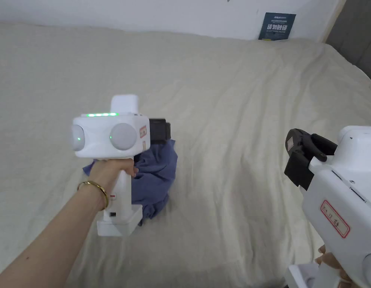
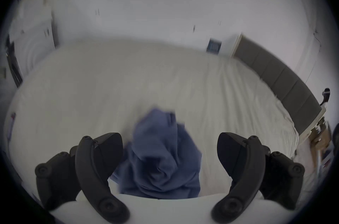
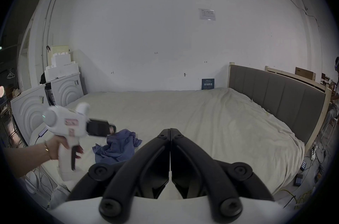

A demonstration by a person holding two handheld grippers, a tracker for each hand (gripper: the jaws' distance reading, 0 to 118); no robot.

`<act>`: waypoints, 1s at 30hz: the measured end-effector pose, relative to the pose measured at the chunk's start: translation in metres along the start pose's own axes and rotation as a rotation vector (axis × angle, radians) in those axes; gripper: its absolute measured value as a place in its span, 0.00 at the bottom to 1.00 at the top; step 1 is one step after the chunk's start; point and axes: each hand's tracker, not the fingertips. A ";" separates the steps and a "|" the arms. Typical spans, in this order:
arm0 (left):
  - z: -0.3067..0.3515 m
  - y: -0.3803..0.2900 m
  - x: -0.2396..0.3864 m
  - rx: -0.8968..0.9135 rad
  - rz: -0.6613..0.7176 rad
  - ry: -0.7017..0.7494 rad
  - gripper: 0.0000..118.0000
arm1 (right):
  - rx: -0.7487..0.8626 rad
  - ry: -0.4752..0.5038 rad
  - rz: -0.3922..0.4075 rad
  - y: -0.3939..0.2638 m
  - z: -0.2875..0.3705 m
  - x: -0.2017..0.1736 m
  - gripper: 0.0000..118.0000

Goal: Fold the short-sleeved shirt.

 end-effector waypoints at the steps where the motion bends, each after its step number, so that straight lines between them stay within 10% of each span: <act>1: 0.019 0.009 -0.001 0.074 -0.045 0.012 0.92 | 0.005 0.005 0.000 0.001 -0.001 -0.001 0.03; 12: 0.149 -0.012 -0.018 0.445 -0.074 0.187 0.88 | 0.068 0.027 0.020 0.005 -0.008 -0.017 0.03; 18: 0.158 -0.050 -0.016 0.446 -0.129 0.252 0.50 | 0.073 0.024 0.036 -0.002 -0.006 -0.023 0.03; 22: 0.155 -0.064 -0.016 0.415 -0.102 0.221 0.05 | 0.059 0.018 0.035 -0.009 -0.004 -0.026 0.03; 30: 0.150 -0.084 -0.015 0.354 -0.088 0.204 0.00 | 0.024 0.023 0.013 -0.024 -0.002 -0.028 0.03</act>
